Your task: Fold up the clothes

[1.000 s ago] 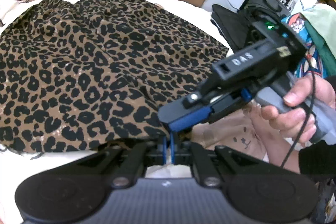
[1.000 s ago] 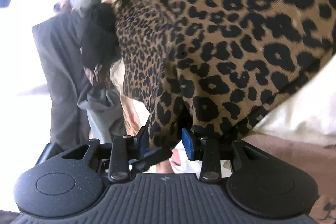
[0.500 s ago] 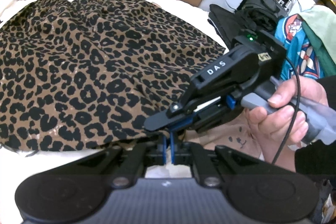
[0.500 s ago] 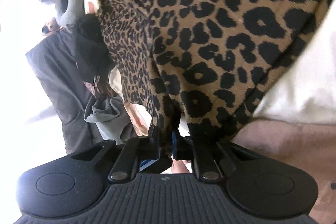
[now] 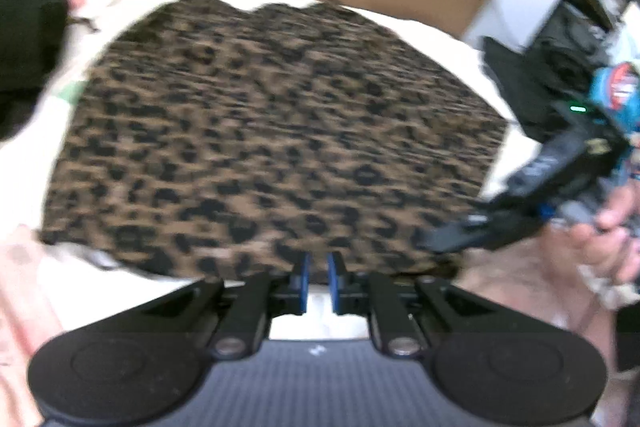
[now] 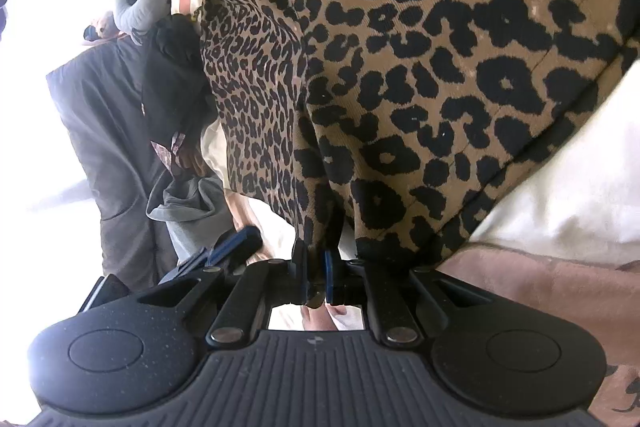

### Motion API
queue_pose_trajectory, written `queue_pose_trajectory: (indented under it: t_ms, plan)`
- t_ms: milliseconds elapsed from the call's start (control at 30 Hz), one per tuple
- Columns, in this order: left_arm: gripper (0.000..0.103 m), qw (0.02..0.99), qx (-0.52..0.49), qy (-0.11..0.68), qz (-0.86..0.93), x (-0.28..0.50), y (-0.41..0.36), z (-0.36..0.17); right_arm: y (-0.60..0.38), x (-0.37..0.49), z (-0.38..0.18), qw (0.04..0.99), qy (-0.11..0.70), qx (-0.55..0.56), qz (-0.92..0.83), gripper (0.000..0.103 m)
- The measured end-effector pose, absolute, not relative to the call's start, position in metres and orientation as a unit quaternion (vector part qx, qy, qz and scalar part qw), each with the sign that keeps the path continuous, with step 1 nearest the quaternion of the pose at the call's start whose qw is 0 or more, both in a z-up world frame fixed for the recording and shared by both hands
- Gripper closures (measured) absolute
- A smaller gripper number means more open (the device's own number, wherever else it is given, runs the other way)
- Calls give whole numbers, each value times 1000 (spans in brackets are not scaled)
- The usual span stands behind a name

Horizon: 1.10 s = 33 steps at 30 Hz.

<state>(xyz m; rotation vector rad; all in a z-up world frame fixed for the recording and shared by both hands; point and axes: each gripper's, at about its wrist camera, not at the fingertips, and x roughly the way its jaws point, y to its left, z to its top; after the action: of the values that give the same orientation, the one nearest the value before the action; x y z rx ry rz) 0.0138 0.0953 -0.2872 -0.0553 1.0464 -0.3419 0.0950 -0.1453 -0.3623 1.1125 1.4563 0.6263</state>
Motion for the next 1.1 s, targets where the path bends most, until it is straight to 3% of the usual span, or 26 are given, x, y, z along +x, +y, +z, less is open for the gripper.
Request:
queue_pose_trajectory:
  t_ms: [533, 700, 867, 1100]
  plan:
    - [85, 863, -15, 505, 27, 20, 182, -314, -156, 97, -362, 588, 615, 457, 258, 97]
    - [64, 868, -18, 492, 58, 28, 203, -317, -156, 97, -362, 590, 616, 453, 259, 97]
    - [59, 873, -33, 483, 63, 41, 212, -322, -158, 96, -362, 591, 616, 453, 256, 97]
    - [58, 875, -41, 475, 85, 53, 218, -331, -159, 95, -362, 594, 617, 449, 255, 97]
